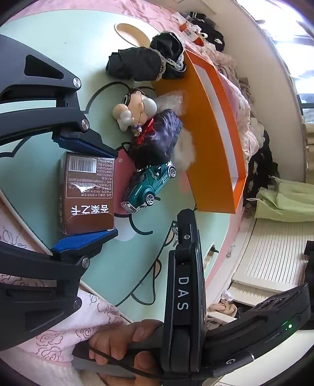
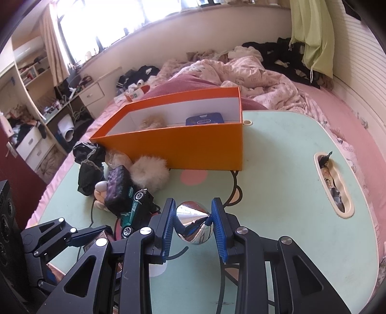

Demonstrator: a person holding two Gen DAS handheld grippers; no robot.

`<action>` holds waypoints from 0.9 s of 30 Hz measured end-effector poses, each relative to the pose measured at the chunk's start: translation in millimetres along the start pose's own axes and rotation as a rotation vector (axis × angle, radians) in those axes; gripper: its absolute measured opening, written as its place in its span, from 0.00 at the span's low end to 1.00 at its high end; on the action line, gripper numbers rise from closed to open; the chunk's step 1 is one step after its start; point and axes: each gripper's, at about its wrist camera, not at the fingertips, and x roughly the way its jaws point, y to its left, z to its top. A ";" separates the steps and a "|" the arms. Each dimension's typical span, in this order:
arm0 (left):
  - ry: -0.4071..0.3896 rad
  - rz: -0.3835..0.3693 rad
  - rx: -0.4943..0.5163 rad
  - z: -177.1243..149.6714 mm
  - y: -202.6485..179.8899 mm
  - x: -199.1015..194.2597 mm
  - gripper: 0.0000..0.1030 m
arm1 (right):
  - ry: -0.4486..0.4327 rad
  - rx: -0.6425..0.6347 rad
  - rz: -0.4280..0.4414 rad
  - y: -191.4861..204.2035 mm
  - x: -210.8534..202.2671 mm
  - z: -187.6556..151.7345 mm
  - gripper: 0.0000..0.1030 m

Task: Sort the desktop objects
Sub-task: 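Hold the silver cone in the right gripper while the left gripper grasps the brown carton, then place the silver cone on the blue tin in the box while the left gripper drops the carton in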

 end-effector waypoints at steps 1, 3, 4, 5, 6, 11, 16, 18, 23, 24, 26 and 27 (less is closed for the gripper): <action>-0.005 0.002 -0.003 1.3 -0.7 0.0 0.56 | -0.005 -0.006 -0.005 1.4 -1.4 0.1 0.29; -0.021 0.013 -0.017 4.1 0.3 -5.6 0.56 | -0.018 -0.019 -0.012 5.2 -6.0 2.3 0.29; -0.028 0.025 -0.024 6.6 1.3 -8.1 0.56 | -0.028 -0.026 -0.008 8.0 -9.0 4.4 0.29; -0.044 0.038 -0.026 9.7 1.5 -12.7 0.56 | -0.035 -0.031 -0.005 9.6 -11.1 6.3 0.29; -0.065 0.049 -0.023 14.4 1.5 -18.4 0.56 | -0.046 -0.043 -0.002 12.5 -13.8 10.9 0.29; -0.134 0.103 -0.059 49.7 20.4 -36.5 0.56 | -0.121 -0.109 -0.033 27.4 -22.1 46.8 0.29; -0.180 0.223 -0.164 96.6 71.9 -29.7 0.56 | -0.173 -0.200 -0.120 43.3 -4.3 88.2 0.29; -0.178 0.267 -0.190 112.9 90.3 -13.3 0.56 | -0.172 -0.225 -0.158 45.9 15.6 100.6 0.29; -0.125 0.286 -0.246 126.2 117.7 23.4 0.59 | -0.115 -0.252 -0.212 42.9 60.9 113.4 0.29; -0.122 0.294 -0.252 126.0 119.8 26.8 0.62 | -0.108 -0.256 -0.220 41.8 65.1 113.3 0.30; -0.133 0.301 -0.259 123.2 120.7 29.1 0.65 | -0.102 -0.268 -0.241 40.2 70.3 113.6 0.34; -0.144 0.308 -0.266 121.2 122.4 28.1 0.68 | -0.100 -0.268 -0.252 38.7 71.3 114.3 0.42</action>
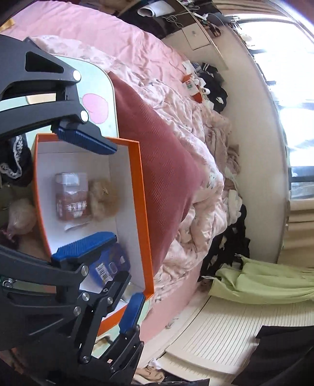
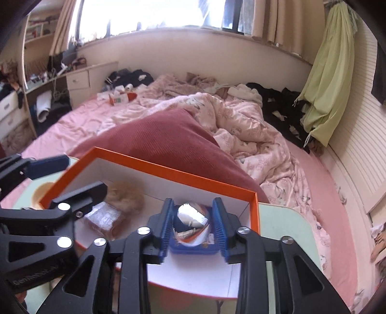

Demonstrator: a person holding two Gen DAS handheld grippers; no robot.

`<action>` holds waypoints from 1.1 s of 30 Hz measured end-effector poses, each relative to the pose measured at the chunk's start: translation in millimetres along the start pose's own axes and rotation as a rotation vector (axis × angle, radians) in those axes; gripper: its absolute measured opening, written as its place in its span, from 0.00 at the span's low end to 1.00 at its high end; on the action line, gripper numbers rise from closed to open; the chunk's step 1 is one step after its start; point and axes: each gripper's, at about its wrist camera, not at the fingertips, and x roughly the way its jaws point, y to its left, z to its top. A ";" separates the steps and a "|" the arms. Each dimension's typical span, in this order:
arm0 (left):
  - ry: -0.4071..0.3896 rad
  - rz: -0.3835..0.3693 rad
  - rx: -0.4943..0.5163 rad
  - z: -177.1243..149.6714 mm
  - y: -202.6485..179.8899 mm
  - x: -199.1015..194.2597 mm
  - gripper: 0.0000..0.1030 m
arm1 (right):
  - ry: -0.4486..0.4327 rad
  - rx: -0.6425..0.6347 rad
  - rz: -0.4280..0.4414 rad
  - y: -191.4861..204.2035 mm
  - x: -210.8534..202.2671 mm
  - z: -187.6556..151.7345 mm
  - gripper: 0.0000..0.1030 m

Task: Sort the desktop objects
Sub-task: 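Place the silver cone on the blue tin in the box while the left gripper drops the carton in, then reach the right gripper to the green toy car and grasp it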

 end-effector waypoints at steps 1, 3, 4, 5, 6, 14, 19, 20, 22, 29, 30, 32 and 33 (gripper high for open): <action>-0.009 0.004 -0.008 -0.4 1.7 -1.4 0.72 | -0.003 0.004 -0.007 -1.2 -0.6 -0.3 0.46; -0.028 -0.002 -0.032 -2.5 7.3 -6.2 0.79 | -0.017 0.019 -0.012 -4.7 -3.9 -0.7 0.56; -0.034 -0.010 -0.044 -3.2 10.5 -9.0 0.79 | -0.022 0.021 -0.009 -5.7 -5.8 -0.8 0.56; -0.039 -0.019 -0.057 -3.9 13.0 -12.0 0.79 | -0.026 0.020 -0.008 -6.0 -8.6 -1.1 0.57; -0.044 -0.028 -0.070 -4.7 15.3 -15.7 0.79 | -0.029 0.017 -0.007 -5.5 -11.2 -0.9 0.57; -0.072 -0.078 -0.095 -29.6 21.4 -61.8 0.79 | -0.063 0.014 0.051 2.0 -46.4 -4.1 0.71; -0.065 -0.085 -0.085 -68.1 20.6 -89.0 0.80 | -0.045 0.061 0.131 -6.1 -75.9 -29.9 0.74; -0.061 -0.090 -0.084 -76.2 19.7 -92.9 0.79 | -0.030 0.073 0.154 -8.7 -80.9 -38.6 0.74; -0.045 -0.102 -0.086 -93.2 17.8 -99.7 0.79 | -0.004 0.091 0.176 -9.9 -87.1 -51.1 0.74; 0.062 -0.120 -0.133 -140.7 8.3 -93.7 0.79 | 0.171 0.121 0.255 -6.8 -85.0 -108.2 0.74; 0.076 -0.113 -0.137 -144.2 7.5 -89.9 0.79 | 0.198 0.112 0.255 -4.5 -81.9 -115.9 0.74; 0.090 -0.099 -0.143 -148.9 7.0 -84.7 0.79 | 0.236 0.091 0.244 1.0 -75.9 -126.6 0.74; 0.090 -0.097 -0.147 -151.4 7.1 -83.3 0.80 | 0.244 0.078 0.237 3.7 -73.9 -130.5 0.77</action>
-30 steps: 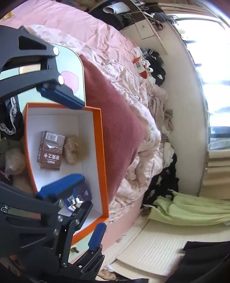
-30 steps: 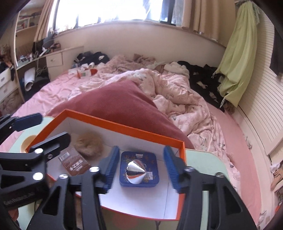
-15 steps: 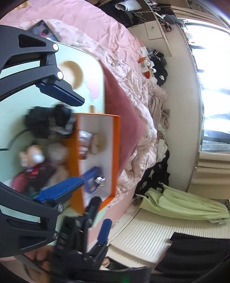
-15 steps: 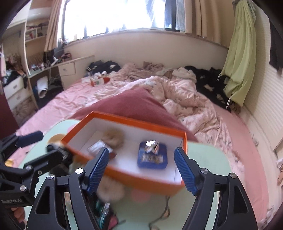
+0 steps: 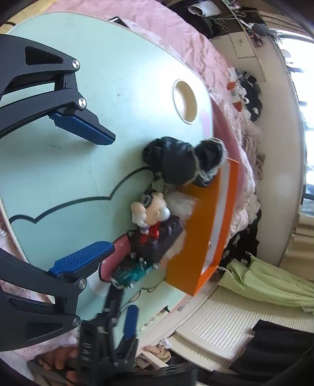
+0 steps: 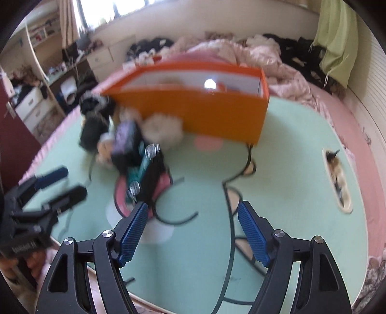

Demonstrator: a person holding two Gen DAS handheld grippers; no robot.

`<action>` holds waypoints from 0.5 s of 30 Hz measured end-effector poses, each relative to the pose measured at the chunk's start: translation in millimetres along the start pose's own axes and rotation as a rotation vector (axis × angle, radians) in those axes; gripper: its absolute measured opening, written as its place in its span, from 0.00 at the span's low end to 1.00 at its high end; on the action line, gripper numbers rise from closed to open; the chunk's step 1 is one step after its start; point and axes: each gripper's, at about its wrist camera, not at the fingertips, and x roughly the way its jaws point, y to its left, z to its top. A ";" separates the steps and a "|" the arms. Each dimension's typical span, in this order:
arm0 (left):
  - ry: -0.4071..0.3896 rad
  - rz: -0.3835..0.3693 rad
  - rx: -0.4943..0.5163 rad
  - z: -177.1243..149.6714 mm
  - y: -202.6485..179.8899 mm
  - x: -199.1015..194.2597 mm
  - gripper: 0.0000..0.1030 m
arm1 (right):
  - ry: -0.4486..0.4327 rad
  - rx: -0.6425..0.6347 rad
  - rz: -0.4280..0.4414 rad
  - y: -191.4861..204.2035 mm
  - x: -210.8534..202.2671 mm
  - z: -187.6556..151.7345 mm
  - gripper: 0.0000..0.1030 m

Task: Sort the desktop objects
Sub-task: 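Reach the right gripper to the green toy car and grasp it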

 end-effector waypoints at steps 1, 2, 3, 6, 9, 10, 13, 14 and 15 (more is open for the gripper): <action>-0.010 0.009 0.003 -3.0 -0.4 -1.0 0.80 | -0.008 -0.014 -0.014 1.9 -0.6 -2.8 0.78; -0.017 0.024 0.010 -3.9 -1.4 -0.7 0.80 | -0.001 -0.022 -0.019 3.5 0.6 -3.5 0.81; -0.024 0.040 0.024 -5.7 -3.9 0.3 0.82 | 0.000 -0.030 -0.021 5.2 1.1 -4.2 0.84; -0.025 0.139 0.119 -14.1 -21.5 8.0 0.93 | 0.010 -0.045 -0.037 8.4 6.4 -6.1 0.97; -0.040 0.139 0.103 -17.7 -17.0 7.7 0.99 | 0.011 -0.027 -0.044 3.0 7.4 -6.7 1.00; -0.036 0.141 0.102 -17.2 -15.0 8.3 1.00 | 0.010 -0.025 -0.046 2.4 7.3 -6.8 1.00; -0.051 0.140 0.105 -19.1 -14.4 7.0 1.00 | 0.009 -0.026 -0.054 4.4 7.6 -6.4 1.00; -0.054 0.139 0.105 -19.9 -12.8 6.2 1.00 | 0.008 -0.026 -0.052 4.4 7.5 -6.6 1.00; -0.055 0.138 0.106 -20.0 -12.7 6.4 1.00 | 0.007 -0.026 -0.053 4.8 7.3 -6.8 1.00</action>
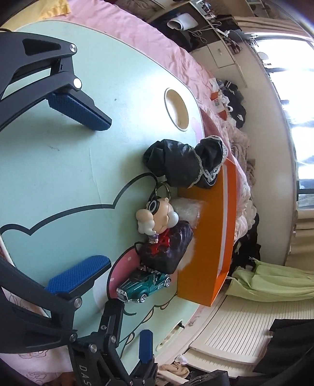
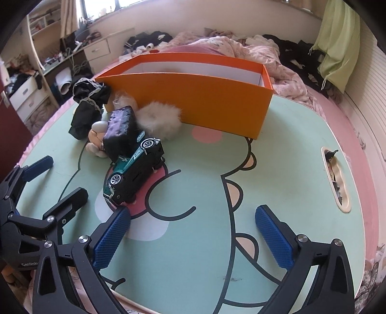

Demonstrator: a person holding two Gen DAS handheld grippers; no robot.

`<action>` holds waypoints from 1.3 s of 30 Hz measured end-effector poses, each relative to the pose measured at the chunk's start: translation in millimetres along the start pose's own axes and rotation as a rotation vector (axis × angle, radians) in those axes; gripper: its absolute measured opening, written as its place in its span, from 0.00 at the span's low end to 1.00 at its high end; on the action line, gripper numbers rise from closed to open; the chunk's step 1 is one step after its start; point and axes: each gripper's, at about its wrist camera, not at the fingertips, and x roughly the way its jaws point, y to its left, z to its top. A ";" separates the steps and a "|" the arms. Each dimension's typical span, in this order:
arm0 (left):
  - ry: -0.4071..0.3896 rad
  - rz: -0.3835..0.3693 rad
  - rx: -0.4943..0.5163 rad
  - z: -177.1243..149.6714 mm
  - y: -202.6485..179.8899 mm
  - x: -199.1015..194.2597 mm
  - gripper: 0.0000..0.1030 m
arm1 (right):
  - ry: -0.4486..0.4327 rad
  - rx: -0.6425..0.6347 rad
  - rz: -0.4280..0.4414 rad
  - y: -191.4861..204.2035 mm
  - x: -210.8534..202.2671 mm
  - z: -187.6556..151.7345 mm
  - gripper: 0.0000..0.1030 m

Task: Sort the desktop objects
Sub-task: 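Reach the right gripper to the green toy car and grasp it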

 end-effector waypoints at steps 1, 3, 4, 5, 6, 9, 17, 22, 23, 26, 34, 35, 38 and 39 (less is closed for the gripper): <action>-0.003 -0.001 0.001 0.0 0.0 0.1 1.00 | 0.000 0.000 0.000 0.1 0.0 0.4 1.00; -0.007 -0.001 0.001 0.4 -1.2 -0.1 1.00 | 0.000 0.000 0.000 0.0 0.0 0.5 1.00; -0.009 -0.001 0.001 0.8 -1.7 -0.5 1.00 | 0.000 0.000 0.000 -0.1 0.0 0.5 1.00; -0.009 -0.001 0.002 1.0 -1.8 -0.6 1.00 | 0.000 0.000 0.000 -0.1 -0.1 0.4 1.00; -0.010 -0.001 0.002 1.2 -1.7 -0.7 1.00 | -0.001 0.000 0.000 -0.1 -0.1 0.5 1.00; -0.012 -0.002 0.003 1.7 -1.6 -0.7 1.00 | -0.005 0.004 0.001 -0.3 -0.6 1.7 1.00; -0.018 -0.004 0.002 1.9 -1.7 -0.8 1.00 | -0.093 0.025 0.106 -3.3 -16.9 10.0 0.89; -0.019 -0.004 0.002 1.6 -1.5 -1.0 1.00 | -0.122 -0.015 0.146 14.5 -16.3 33.3 0.81; -0.019 -0.005 0.002 1.5 -1.4 -1.1 1.00 | -0.113 -0.015 0.157 16.7 -12.8 36.9 0.77; -0.019 -0.005 0.002 1.4 -1.7 -1.2 1.00 | -0.058 -0.016 0.165 22.1 1.0 46.2 0.71; -0.019 -0.005 0.002 0.8 -1.5 -1.5 1.00 | -0.013 -0.002 0.157 16.2 14.8 41.0 0.23; -0.019 -0.005 0.002 0.9 -1.5 -1.6 1.00 | -0.016 0.000 0.158 15.2 14.4 39.6 0.22; -0.019 -0.005 0.002 0.5 -1.5 -1.7 1.00 | -0.028 0.013 0.152 11.4 11.5 34.0 0.22; -0.020 -0.006 0.002 0.5 -1.0 -2.0 1.00 | -0.032 0.021 0.148 10.2 9.9 32.4 0.22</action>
